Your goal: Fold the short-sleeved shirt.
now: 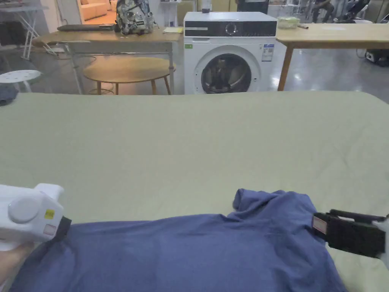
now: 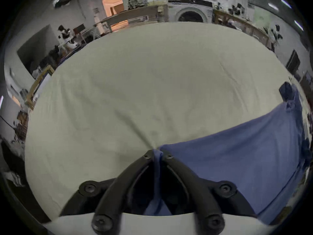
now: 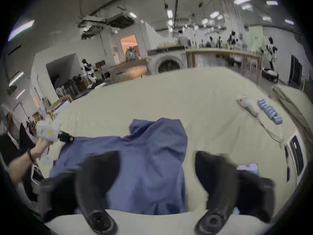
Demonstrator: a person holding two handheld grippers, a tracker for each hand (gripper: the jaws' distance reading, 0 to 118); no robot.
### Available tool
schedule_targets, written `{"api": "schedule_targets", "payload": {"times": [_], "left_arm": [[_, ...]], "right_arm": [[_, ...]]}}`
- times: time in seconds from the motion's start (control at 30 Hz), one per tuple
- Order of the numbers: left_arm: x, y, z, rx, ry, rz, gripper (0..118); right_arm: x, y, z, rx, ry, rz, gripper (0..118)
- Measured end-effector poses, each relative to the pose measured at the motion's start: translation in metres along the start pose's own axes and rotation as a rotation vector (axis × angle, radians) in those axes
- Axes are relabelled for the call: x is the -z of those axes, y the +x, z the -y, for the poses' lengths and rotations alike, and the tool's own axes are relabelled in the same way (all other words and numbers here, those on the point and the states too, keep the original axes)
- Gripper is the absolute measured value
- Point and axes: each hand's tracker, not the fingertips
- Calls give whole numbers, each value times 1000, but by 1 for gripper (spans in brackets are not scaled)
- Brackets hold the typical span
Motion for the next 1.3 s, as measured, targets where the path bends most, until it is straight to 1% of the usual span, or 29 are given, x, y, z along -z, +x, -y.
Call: {"api": "schedule_targets", "payload": {"times": [0.03,0.1,0.13,0.17,0.2,0.23,0.27,0.3,0.37,0.4,0.43,0.47,0.5,0.57,0.67,0.73,0.8,0.87,0.9,0.93,1.0,1.03,1.07,1.1,1.17,1.2,1.23,1.27,1.3], "left_arm": [[-2,5,3,16,5,-12,1],[2,7,6,1,-6,-10,1],[2,6,6,-11,-9,-8,1],[3,4,5,-25,-12,-5,1],[3,4,5,-41,-19,4,1],[3,4,6,-44,-20,6,1],[2,3,6,-49,-20,10,1],[2,0,5,-58,-18,14,1],[2,-2,8,-77,-14,26,1],[-1,-3,9,-90,-7,34,1],[-4,-9,8,-103,2,51,1],[-13,-14,10,-122,32,80,1],[-29,-19,17,-147,90,106,1],[-67,-30,32,-133,226,182,1],[-135,-43,76,-101,352,250,1],[-150,-61,111,-112,384,266,1],[-165,-69,150,-131,401,292,1],[-174,-77,189,-194,419,317,1],[-173,-79,206,-224,393,340,1],[-172,-80,222,-251,379,353,1],[-161,-75,251,-300,332,360,1],[-155,-74,261,-302,319,347,1],[-148,-72,268,-296,320,344,1],[-155,-51,269,-300,311,346,1],[-144,-45,274,-308,281,355,1],[-140,-43,277,-307,272,353,6],[-145,-36,277,-304,277,344,28],[-148,-35,278,-301,301,312,53],[-151,-36,278,-304,333,305,60]], "right_arm": [[24,5,-15,13,-64,20,101],[75,17,-32,25,-201,73,100],[98,15,-35,31,-251,117,100],[121,20,-34,32,-288,157,96],[138,23,-31,23,-298,208,80],[151,25,-27,-3,-317,238,35],[161,24,-22,23,-362,233,23],[158,23,-16,64,-345,223,22],[144,13,-16,-3,-281,203,6],[139,9,-17,-22,-293,166,6],[132,6,-17,-20,-285,174,5],[121,1,-18,-51,-230,187,5],[106,-2,-21,-77,-183,170,5],[68,-10,-25,-75,-133,109,5],[1,-12,-17,-89,-48,29,5],[-41,-13,4,-120,-6,22,5],[-74,-9,27,-123,11,23,5],[-105,-6,58,-128,39,33,6],[-116,-4,73,-123,36,35,5],[-120,7,85,-107,30,39,5],[-128,11,112,-82,5,51,6],[-126,12,124,-86,-29,82,5],[-120,17,134,-90,-34,92,5],[-115,18,142,-103,-47,104,5],[-107,19,154,-124,-65,133,6],[-104,14,161,-147,-57,150,11],[-103,13,165,-161,-55,173,37],[-104,14,168,-186,-47,200,64],[-107,15,170,-183,-19,211,79]]}}
